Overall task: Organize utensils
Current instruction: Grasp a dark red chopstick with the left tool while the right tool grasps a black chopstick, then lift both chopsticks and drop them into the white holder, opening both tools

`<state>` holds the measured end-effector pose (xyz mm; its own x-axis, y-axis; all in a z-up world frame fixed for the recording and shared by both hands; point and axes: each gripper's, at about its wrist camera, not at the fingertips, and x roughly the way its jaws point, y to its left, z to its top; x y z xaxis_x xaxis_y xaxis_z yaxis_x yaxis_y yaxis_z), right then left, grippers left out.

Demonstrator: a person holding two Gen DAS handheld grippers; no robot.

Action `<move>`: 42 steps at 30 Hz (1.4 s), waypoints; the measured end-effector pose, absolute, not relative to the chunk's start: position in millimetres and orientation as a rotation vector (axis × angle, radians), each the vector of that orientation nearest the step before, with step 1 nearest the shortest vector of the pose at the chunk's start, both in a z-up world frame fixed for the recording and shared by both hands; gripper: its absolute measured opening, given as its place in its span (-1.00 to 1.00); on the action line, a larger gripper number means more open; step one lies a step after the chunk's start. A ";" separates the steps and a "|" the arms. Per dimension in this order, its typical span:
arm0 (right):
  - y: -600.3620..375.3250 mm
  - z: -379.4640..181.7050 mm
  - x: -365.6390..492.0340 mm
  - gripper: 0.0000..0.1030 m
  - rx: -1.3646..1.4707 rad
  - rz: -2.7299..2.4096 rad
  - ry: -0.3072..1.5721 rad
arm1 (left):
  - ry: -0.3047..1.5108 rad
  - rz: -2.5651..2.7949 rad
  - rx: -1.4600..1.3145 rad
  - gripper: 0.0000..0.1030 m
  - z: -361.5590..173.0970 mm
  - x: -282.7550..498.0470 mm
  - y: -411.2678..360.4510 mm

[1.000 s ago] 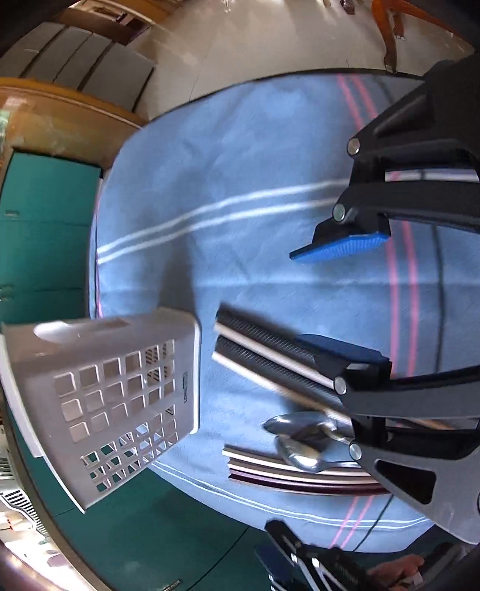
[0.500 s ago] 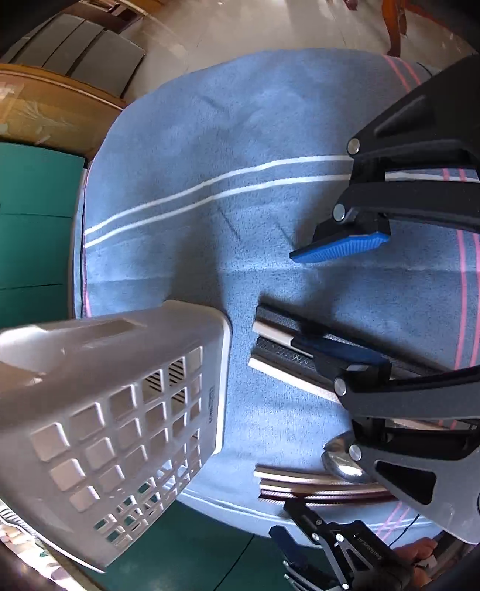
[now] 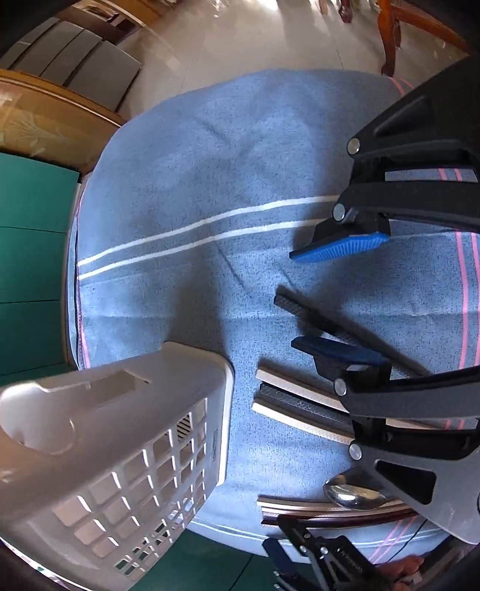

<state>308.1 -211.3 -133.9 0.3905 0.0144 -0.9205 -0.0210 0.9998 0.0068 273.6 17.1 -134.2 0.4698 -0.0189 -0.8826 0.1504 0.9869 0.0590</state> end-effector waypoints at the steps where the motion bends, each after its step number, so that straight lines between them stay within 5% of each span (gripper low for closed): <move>1: -209.9 -134.4 310.2 -0.18 -0.011 0.026 1.173 | 1.088 -0.111 0.145 0.09 -134.3 277.6 16.5; 5: -198.6 -135.5 301.1 -0.33 -0.049 0.026 1.183 | 1.139 -0.153 0.126 -0.07 -135.8 291.4 18.8; 7: -194.1 -133.6 293.9 -0.67 -0.046 0.047 1.188 | 1.144 -0.174 0.134 -0.27 -136.4 293.6 16.6; 9: -193.2 -133.3 294.3 -0.76 -0.024 0.079 1.198 | 1.148 -0.190 0.133 -0.74 -136.2 295.2 14.3; 14: -195.5 -118.8 283.9 -0.87 0.011 0.109 1.159 | 1.144 -0.232 0.060 -0.87 -131.8 283.8 13.6; 42: -215.0 108.3 166.1 -0.87 0.071 0.248 0.546 | 0.411 -0.248 -0.069 -0.88 121.2 164.9 38.0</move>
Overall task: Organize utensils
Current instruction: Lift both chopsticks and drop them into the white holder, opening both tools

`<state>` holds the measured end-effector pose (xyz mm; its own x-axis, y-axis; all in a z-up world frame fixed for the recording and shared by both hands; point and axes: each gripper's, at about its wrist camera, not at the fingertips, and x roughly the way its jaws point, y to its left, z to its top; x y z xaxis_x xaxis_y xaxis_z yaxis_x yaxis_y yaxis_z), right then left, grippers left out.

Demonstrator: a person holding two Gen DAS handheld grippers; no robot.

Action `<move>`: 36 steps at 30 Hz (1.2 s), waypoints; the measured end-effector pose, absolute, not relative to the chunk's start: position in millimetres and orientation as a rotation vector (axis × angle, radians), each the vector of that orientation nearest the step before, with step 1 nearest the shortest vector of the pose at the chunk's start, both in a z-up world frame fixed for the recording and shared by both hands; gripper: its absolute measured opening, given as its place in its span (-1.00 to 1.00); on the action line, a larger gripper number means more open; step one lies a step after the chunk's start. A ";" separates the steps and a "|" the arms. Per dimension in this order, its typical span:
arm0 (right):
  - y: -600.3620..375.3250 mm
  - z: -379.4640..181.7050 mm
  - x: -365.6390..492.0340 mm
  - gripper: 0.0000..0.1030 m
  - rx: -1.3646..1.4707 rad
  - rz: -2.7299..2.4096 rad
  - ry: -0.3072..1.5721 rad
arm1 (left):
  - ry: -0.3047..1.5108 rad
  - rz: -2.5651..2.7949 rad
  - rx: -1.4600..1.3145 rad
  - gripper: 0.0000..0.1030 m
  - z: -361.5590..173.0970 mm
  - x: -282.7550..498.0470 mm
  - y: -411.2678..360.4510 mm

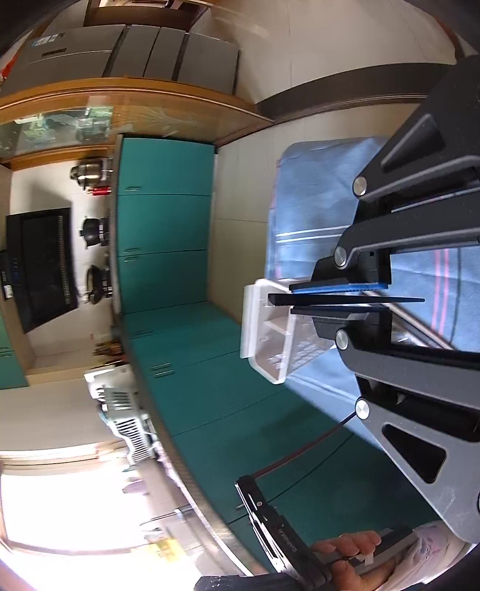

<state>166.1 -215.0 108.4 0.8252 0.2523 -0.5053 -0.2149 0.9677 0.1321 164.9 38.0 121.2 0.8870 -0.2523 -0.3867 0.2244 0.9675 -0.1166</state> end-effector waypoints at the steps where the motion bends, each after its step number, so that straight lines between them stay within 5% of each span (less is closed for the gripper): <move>1: -216.0 114.6 168.1 -0.87 0.079 0.258 0.531 | 0.386 -0.254 -0.088 -0.88 135.4 165.4 40.9; 12: -223.3 173.2 220.6 -0.87 0.220 0.180 0.271 | 0.187 -0.235 -0.203 -0.88 205.3 205.8 39.3; 24: -203.9 81.0 271.5 -0.87 0.186 0.116 0.389 | 0.406 -0.155 -0.215 -0.88 85.2 275.5 13.0; 34: -206.0 56.6 258.7 -0.86 0.165 0.112 0.394 | 0.393 -0.144 -0.185 -0.87 60.1 266.6 17.9; 36: -208.5 56.0 256.3 -0.72 0.167 0.115 0.404 | 0.399 -0.150 -0.181 -0.86 58.7 265.0 18.1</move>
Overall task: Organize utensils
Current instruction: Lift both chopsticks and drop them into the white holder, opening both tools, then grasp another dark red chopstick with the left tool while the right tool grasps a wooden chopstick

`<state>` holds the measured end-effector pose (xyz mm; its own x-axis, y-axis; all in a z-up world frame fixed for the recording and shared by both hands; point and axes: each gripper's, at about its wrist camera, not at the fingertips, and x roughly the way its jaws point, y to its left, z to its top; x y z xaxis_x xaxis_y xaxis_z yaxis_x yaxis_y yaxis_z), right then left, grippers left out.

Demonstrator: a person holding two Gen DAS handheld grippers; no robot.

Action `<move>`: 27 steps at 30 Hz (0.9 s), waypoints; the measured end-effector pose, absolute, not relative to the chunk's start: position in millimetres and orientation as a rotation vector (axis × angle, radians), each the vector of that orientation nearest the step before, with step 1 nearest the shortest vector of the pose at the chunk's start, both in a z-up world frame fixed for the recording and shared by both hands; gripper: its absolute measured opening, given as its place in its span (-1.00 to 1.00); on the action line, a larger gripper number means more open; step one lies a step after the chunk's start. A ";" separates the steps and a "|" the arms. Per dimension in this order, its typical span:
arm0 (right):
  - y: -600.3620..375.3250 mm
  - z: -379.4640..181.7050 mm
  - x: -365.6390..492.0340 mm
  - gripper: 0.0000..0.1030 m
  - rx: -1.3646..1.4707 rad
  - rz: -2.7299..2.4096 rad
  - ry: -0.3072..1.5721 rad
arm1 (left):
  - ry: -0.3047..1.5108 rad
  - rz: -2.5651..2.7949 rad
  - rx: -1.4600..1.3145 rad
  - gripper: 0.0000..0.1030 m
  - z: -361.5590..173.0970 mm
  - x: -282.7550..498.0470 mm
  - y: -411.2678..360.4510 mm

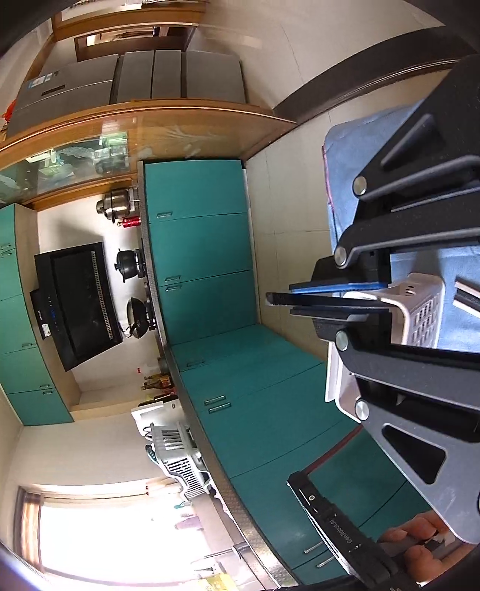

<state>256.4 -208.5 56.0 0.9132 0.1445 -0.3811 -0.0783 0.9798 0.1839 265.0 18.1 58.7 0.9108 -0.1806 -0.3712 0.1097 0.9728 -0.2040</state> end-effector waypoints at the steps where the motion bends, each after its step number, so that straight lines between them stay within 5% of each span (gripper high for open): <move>1: -210.8 56.6 253.3 -0.64 0.168 0.108 0.401 | 0.397 -0.149 -0.183 -0.86 58.5 263.1 19.4; 3: -216.9 59.3 246.6 -0.34 0.179 0.109 0.387 | 0.386 -0.140 -0.197 -0.74 59.9 258.0 24.7; 6: -227.4 62.6 234.5 -0.23 0.209 0.113 0.375 | 0.386 -0.144 -0.243 -0.28 59.1 246.7 35.9; 10: -250.1 58.9 200.4 -0.16 0.263 0.087 0.370 | 0.377 -0.117 -0.274 -0.13 58.5 219.4 55.2; 14: -268.6 21.9 177.7 -0.05 0.290 0.016 0.463 | 0.443 0.066 -0.231 0.26 29.7 190.0 76.6; 20: -246.0 -102.9 213.5 -0.05 0.265 0.015 0.917 | 0.811 0.107 -0.231 0.27 -80.3 203.7 82.7; 27: -187.8 -137.3 235.7 -0.06 0.142 0.085 1.007 | 0.906 0.061 -0.199 0.30 -115.4 192.5 73.1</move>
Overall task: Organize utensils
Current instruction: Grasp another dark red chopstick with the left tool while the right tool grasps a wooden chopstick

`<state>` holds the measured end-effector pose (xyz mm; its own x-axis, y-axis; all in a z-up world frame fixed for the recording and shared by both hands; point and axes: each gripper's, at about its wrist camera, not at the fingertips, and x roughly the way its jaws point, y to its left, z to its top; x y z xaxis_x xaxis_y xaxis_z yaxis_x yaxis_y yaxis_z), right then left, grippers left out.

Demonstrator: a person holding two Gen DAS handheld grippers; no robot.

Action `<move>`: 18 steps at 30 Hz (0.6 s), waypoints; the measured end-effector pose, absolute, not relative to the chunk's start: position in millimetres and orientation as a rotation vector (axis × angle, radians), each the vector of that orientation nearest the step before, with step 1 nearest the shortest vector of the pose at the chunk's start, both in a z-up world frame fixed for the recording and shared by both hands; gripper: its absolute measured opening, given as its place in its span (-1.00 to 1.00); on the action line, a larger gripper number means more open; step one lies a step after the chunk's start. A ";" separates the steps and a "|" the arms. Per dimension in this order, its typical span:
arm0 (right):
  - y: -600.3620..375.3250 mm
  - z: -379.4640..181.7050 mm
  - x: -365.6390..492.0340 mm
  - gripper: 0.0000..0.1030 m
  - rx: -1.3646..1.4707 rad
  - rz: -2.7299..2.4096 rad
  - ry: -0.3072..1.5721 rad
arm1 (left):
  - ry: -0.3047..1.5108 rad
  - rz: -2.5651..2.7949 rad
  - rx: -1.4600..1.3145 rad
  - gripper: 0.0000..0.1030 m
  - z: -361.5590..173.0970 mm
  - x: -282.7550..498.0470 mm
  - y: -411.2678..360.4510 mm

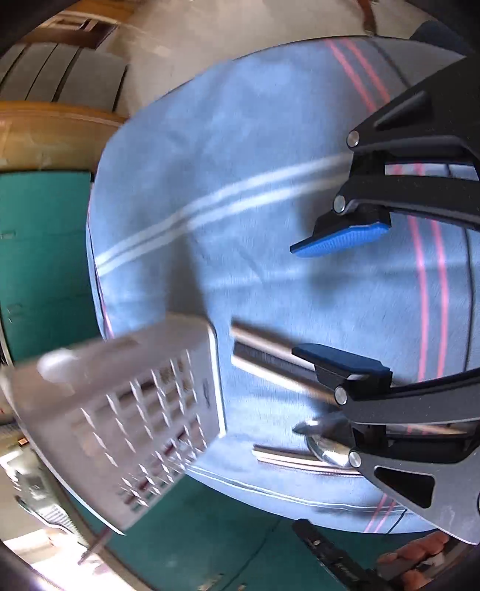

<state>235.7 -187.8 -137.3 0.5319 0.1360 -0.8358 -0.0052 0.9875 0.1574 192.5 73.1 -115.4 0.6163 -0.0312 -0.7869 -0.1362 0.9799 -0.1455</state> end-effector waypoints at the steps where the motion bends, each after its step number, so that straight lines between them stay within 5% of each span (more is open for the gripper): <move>1: -178.7 -142.3 238.6 -0.06 0.111 0.079 1.031 | 0.915 0.060 -0.198 0.31 -115.1 194.4 71.4; 18: -184.1 -140.8 261.2 -0.02 0.098 0.051 1.077 | 0.984 0.027 -0.147 0.45 -114.7 196.0 53.3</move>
